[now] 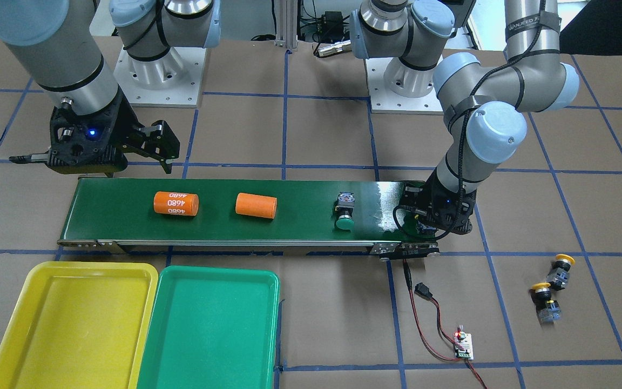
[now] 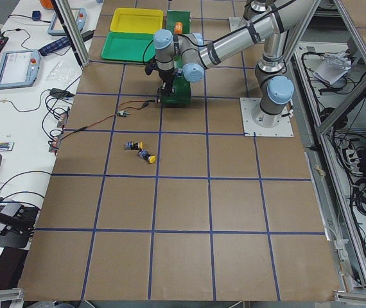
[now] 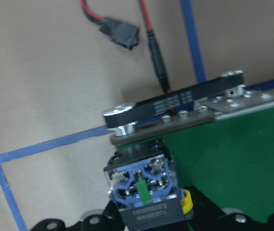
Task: Sort buttons by color to trays
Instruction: 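Place the second green-capped switch on the conveyor belt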
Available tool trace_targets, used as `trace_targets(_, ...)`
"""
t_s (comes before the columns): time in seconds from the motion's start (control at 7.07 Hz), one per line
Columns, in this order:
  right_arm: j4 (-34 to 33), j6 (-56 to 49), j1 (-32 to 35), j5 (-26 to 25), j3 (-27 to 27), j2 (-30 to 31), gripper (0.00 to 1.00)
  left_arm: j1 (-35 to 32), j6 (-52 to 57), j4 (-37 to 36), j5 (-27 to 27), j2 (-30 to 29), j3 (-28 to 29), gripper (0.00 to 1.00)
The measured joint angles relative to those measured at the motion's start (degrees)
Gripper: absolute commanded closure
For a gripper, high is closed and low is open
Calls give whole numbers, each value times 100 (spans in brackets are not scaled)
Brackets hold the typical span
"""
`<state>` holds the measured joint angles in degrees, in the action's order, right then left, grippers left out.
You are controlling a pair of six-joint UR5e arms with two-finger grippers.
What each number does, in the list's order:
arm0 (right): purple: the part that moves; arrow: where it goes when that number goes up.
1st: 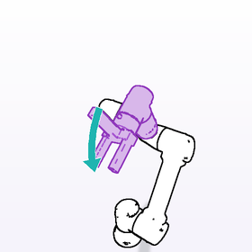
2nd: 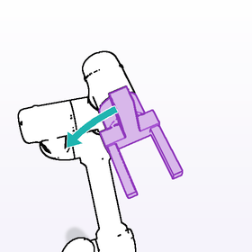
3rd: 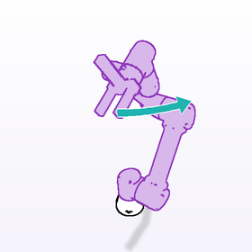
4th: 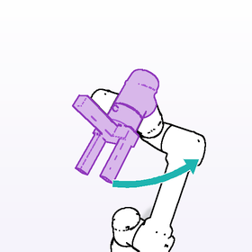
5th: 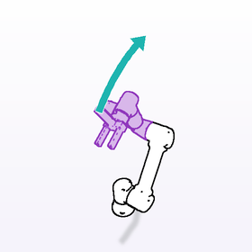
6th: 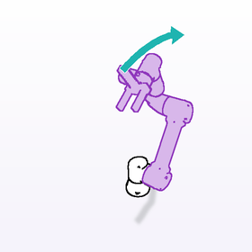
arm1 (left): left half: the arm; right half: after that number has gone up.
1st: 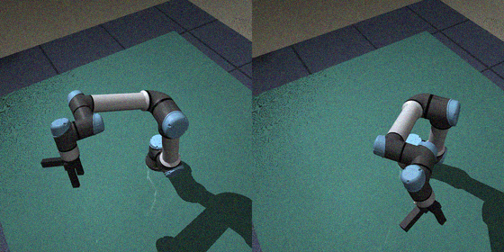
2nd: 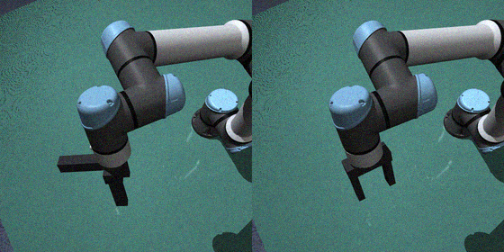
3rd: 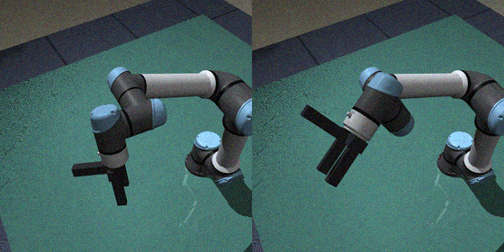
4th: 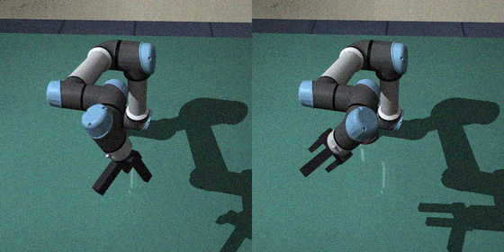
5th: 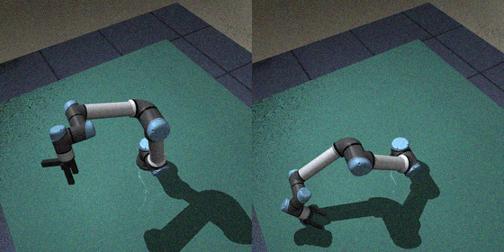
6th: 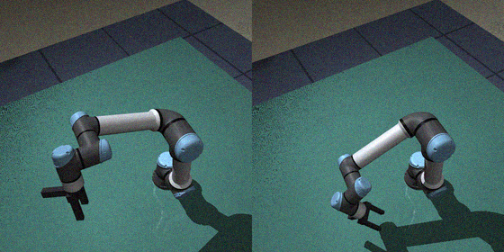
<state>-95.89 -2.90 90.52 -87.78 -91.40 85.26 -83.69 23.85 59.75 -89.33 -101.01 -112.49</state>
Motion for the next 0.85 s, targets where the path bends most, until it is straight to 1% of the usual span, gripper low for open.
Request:
trace_targets(0.14, 0, 0, 0, 3, 0, 0, 0, -33, 113, -16, 33, 13, -80, 90)
trace_targets(0.28, 0, 0, 1, 4, 0, 0, 0, -45, 241, -24, 48, 16, -120, 1)
trace_targets(0.85, 0, 0, 1, 2, -1, 0, 0, -57, 328, -6, 60, 100, -151, 0)
